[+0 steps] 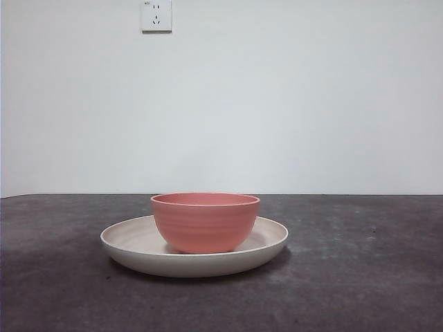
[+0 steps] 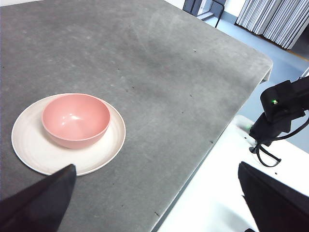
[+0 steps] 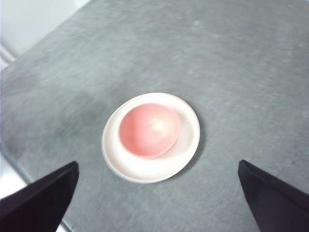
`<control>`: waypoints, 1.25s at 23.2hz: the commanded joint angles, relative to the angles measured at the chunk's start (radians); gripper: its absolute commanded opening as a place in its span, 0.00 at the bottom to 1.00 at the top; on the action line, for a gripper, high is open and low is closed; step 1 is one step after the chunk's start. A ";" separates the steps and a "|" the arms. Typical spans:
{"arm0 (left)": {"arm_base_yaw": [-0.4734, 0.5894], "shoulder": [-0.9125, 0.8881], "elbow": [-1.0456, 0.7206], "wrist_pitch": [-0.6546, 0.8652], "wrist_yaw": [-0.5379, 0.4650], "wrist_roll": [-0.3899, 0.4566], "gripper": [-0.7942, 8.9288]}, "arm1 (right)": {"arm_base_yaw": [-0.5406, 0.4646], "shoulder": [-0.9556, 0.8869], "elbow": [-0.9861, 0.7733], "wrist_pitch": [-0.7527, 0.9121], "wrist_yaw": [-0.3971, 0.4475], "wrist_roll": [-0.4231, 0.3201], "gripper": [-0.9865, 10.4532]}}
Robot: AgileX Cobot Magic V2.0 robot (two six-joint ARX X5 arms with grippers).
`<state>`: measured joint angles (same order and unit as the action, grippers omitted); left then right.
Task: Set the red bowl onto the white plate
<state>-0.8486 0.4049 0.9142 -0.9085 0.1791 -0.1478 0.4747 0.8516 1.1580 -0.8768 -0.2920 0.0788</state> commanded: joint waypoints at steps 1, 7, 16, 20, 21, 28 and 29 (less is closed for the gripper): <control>-0.006 0.004 0.010 0.012 -0.003 0.000 0.76 | 0.032 -0.101 -0.111 0.056 0.005 0.026 0.61; -0.006 0.004 0.010 0.011 -0.003 0.004 0.75 | 0.053 -0.288 -0.311 0.094 0.005 0.069 0.61; -0.006 0.004 0.010 0.011 -0.005 0.008 0.62 | 0.053 -0.292 -0.314 0.091 0.004 0.068 0.57; -0.006 0.004 0.010 0.003 -0.005 0.019 0.12 | 0.053 -0.292 -0.314 0.091 -0.023 0.067 0.16; -0.006 0.004 0.010 0.003 -0.005 0.028 0.09 | 0.053 -0.292 -0.314 0.091 -0.025 0.067 0.07; -0.006 0.004 0.010 0.009 -0.005 0.031 0.10 | 0.053 -0.292 -0.314 0.091 -0.021 0.067 0.10; -0.006 0.004 0.010 0.009 -0.005 0.031 0.10 | 0.053 -0.292 -0.314 0.091 -0.022 0.067 0.10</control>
<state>-0.8486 0.4049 0.9142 -0.9146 0.1783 -0.1360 0.5217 0.5568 0.8413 -0.7956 -0.3134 0.1390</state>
